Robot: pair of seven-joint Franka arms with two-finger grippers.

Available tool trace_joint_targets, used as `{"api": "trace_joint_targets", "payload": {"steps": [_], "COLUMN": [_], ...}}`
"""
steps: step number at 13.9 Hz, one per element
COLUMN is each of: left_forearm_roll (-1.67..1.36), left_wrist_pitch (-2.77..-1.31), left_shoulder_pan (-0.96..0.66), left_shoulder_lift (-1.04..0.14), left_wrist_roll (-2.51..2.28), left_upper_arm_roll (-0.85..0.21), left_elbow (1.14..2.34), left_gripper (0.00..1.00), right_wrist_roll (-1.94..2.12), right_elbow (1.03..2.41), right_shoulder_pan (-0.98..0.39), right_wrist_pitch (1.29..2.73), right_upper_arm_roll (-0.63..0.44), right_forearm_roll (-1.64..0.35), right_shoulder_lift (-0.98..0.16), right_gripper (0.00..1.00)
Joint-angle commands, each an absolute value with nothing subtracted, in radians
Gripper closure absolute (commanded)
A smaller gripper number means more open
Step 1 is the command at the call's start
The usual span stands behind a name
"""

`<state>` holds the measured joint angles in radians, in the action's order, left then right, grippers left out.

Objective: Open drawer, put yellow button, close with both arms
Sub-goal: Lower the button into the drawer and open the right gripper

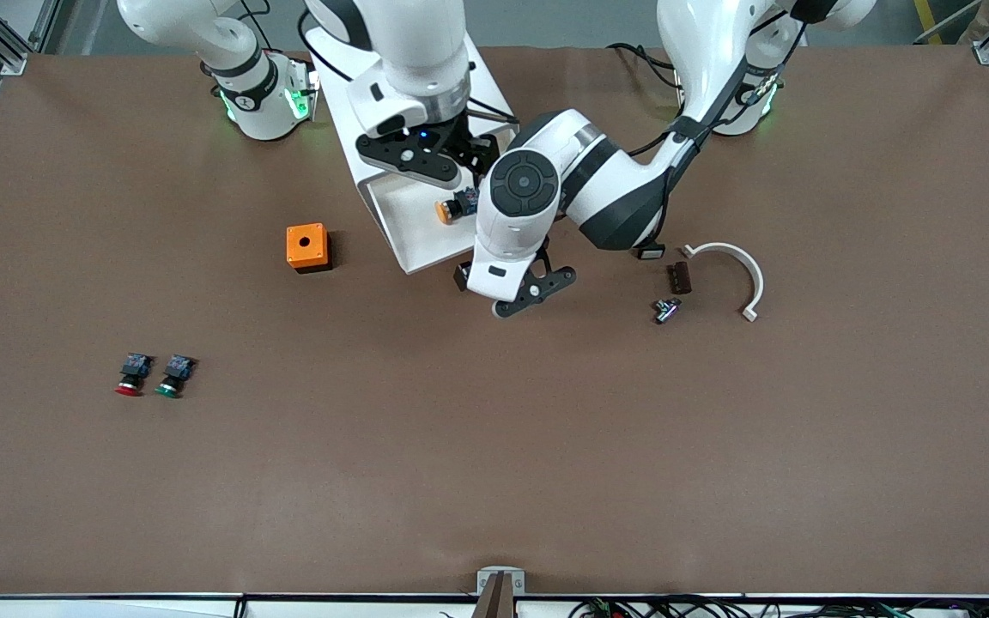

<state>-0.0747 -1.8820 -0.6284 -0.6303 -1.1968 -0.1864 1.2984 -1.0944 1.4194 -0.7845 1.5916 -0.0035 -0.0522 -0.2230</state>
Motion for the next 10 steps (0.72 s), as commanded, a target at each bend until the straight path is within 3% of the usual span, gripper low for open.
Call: {"api": "trace_joint_targets", "payload": {"steps": [1,7,10], "left_forearm_roll": [-0.051,-0.054,-0.057], "left_wrist_pitch": [-1.882,-1.878,-1.876], "left_shoulder_pan": [-0.629,-0.637,-0.644], "left_shoulder_lift": [-0.627,-0.624,-0.624], "left_wrist_roll": [-1.108,-1.120,-1.201], "left_upper_arm_roll": [-0.193,-0.195,-0.195], "left_elbow": [1.299,1.315,1.321], "left_gripper": [0.00,0.00,0.00], "right_wrist_roll": [-0.975,-0.616,-0.419], "right_elbow": [1.355,1.267,1.267], "right_shoulder_pan": [-0.703,-0.430,-0.275], "right_wrist_pitch": [1.504,1.301,1.276], "right_upper_arm_roll": [0.006,0.006,0.006], "right_forearm_roll": [-0.061,-0.098,-0.103], "right_shoulder_lift": [-0.186,-0.146,-0.143], "right_gripper": [0.00,0.00,0.00]}}
